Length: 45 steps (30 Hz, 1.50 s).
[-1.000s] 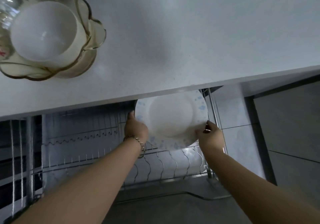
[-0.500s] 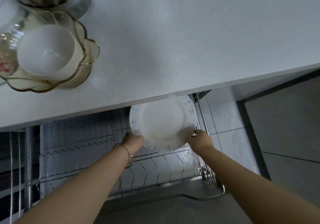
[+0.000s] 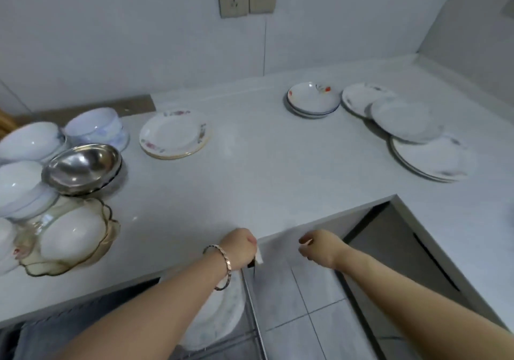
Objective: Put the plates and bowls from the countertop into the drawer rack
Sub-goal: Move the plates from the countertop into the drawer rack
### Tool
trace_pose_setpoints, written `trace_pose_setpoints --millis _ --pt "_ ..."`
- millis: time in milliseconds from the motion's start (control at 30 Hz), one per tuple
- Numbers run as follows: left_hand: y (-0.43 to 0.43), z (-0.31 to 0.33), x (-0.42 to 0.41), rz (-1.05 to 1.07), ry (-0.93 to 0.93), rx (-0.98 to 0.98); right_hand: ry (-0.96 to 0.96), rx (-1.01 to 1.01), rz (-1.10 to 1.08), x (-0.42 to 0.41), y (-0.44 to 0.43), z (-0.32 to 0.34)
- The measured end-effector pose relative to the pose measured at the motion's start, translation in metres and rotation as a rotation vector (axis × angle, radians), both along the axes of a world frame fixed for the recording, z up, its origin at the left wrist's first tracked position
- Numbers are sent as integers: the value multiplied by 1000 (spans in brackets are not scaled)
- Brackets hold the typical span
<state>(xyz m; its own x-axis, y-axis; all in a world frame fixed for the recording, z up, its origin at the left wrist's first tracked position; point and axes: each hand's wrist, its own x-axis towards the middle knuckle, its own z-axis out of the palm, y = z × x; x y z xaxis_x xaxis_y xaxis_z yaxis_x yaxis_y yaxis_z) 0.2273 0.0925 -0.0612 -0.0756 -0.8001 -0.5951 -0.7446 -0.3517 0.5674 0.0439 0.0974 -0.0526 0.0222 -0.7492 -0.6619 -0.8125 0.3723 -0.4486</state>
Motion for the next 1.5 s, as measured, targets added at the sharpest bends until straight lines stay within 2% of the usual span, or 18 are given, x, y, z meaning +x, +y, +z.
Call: trace_pose_setpoints --millis 133,267,400,533,733,833,933,1033,1133,1267,1367,1500 --pt "-28 49 -68 73 61 -86 19 -171 14 -75 -35 51" --pt "-53 82 -125 112 63 -168 50 -253 32 -134 -66 85" --pt "-76 101 -161 128 54 -219 22 -300 -2 -174 -94 101" --pt "-95 102 -181 102 21 -150 -66 -250 -45 -196 -121 107" --pt "-150 86 -188 129 -14 -32 -113 -165 -108 -209 -175 95" --pt "-197 75 -187 104 -49 -7 -122 -142 -145 -209 -219 84" --pt "-257 64 -179 123 -1 3 -142 -119 -224 -204 -268 75" --pt "-318 55 -174 271 130 22 -181 -70 -342 -195 -321 60" --pt "-372 37 -172 453 283 141 -144 -62 -394 -181 -371 34" --pt "-432 6 -173 565 312 161 -107 -71 -549 -166 -429 0" --pt "-463 -23 -173 574 356 138 -244 -14 -769 -162 -457 -21" --pt "-485 -58 -174 516 411 46 -398 23 -946 -167 -473 -46"
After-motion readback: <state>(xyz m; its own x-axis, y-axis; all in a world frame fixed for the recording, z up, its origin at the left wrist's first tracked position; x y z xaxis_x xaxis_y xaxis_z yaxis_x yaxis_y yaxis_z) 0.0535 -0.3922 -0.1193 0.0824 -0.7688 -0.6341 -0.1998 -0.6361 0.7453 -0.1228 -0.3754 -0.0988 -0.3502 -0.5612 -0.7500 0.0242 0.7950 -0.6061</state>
